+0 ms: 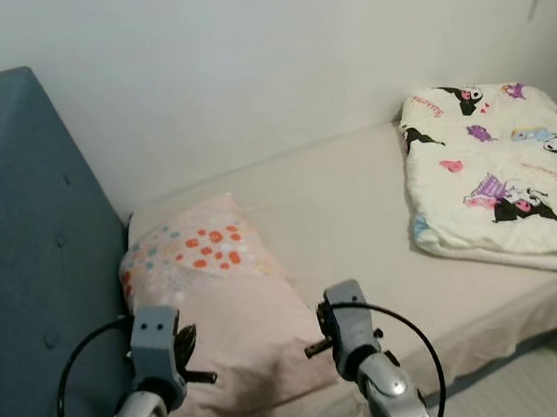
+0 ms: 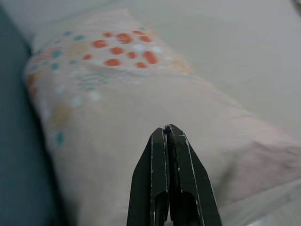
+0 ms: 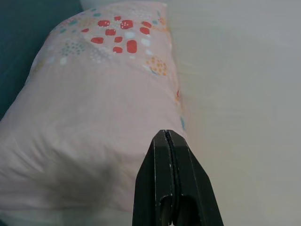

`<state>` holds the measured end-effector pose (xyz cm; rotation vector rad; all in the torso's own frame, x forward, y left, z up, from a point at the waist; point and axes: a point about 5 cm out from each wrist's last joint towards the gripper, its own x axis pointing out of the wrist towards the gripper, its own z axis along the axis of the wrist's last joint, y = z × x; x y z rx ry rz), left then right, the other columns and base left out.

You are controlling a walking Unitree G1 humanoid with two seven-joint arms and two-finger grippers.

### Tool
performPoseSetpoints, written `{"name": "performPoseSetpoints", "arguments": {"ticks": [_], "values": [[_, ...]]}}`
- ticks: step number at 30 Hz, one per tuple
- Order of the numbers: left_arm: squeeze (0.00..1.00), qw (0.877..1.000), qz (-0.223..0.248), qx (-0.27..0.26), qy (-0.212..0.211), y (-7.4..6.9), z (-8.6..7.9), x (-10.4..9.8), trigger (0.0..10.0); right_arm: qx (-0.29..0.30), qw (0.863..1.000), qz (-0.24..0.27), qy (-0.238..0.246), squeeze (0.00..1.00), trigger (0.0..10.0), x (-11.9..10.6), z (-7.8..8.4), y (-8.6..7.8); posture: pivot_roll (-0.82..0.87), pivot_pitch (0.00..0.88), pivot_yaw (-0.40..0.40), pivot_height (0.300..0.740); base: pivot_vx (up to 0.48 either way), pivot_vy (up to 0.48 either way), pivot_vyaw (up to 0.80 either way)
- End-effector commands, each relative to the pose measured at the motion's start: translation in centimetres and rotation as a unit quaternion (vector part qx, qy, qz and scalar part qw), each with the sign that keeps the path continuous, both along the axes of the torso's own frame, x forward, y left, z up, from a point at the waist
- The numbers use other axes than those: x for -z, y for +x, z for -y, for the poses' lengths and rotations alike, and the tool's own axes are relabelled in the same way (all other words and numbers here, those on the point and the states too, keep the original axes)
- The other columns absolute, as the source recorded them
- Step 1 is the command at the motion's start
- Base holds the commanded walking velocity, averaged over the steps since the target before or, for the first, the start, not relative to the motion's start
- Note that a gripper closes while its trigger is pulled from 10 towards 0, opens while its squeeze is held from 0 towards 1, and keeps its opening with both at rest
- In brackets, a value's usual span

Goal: Clean up the room

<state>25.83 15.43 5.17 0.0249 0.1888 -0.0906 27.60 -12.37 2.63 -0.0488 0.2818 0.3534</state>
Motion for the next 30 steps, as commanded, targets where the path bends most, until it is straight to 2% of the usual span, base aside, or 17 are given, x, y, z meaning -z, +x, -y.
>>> {"name": "performPoseSetpoints", "arguments": {"ticks": [1, 11, 13, 15, 30], "values": [[0.0, 1.0, -0.01, -0.001, 0.008, -0.22, -0.26, 0.47, 10.0, -0.004, 1.0, 0.007, -0.002, 0.0, 10.0, -0.09, -0.32, 0.08, -0.01, 0.074, -0.031, 0.737, 0.0, 0.0, 0.8], [0.0, 1.0, 0.005, -0.011, -0.002, 0.07, -0.51, -0.24, 10.0, -0.009, 1.0, 0.012, 0.009, 0.0, 10.0, -0.23, -0.41, 0.0, -0.01, 0.078, -0.03, 0.737, 0.0, 0.0, 0.8], [0.0, 1.0, 0.003, -0.013, -0.003, 0.05, -0.56, -0.23, 10.0, 0.003, 0.999, 0.001, 0.038, 0.0, 10.0, -0.09, -0.48, -0.05, -0.01, 0.079, -0.031, 0.737, 0.0, 0.0, 0.0], [0.0, 1.0, -0.002, -0.021, -0.009, 0.05, -0.63, -0.19, 10.0, -0.003, 0.999, 0.003, 0.038, 0.0, 10.0, -0.11, -0.62, -0.05, -0.01, 0.079, -0.031, 0.737, 0.0, 0.0, 0.0], [0.0, 1.0, -0.011, -0.026, -0.01, -0.2, -0.49, -0.16, 10.0, -0.012, 0.999, 0.001, 0.037, 0.0, 10.0, 0.1, -0.63, -0.49, -0.02, 0.073, -0.03, 0.737, 0.0, -0.473, 0.0]]}}
